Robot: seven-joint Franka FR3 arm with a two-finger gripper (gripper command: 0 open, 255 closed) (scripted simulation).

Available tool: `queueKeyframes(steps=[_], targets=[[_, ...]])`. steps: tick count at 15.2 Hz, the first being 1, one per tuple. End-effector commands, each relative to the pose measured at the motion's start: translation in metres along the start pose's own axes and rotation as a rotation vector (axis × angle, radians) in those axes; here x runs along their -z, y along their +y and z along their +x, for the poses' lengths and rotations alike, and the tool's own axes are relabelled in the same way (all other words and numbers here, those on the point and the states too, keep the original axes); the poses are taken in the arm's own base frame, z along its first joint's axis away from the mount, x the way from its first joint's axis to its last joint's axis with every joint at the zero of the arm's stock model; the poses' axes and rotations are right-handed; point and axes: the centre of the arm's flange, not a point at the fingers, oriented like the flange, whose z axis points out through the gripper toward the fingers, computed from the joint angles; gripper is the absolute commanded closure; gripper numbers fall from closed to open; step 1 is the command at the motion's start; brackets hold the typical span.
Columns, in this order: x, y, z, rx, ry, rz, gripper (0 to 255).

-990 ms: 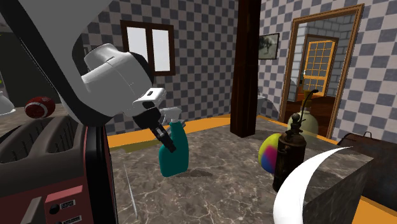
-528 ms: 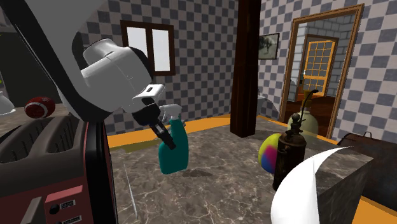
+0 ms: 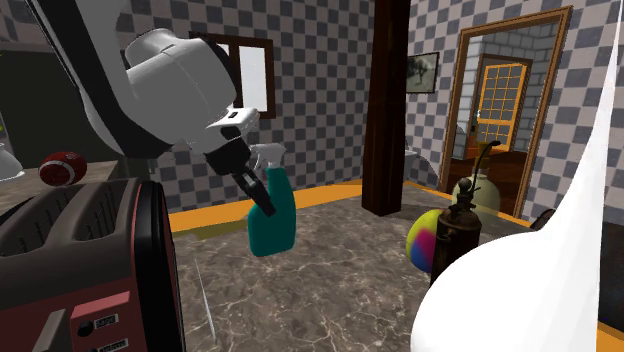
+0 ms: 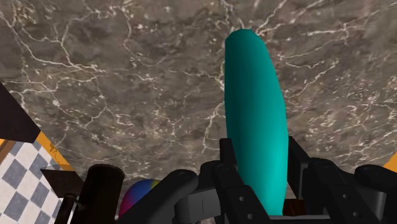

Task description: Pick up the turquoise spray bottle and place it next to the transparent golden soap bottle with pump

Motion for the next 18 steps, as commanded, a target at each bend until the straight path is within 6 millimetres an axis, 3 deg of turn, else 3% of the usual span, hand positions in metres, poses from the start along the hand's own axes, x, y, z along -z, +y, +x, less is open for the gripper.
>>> queueKeyframes(steps=[1,18], targets=[[0.009,0.000,0.005,0.000,0.000,0.000,255],[0.087,-0.001,0.050,0.000,0.000,0.000,255]])
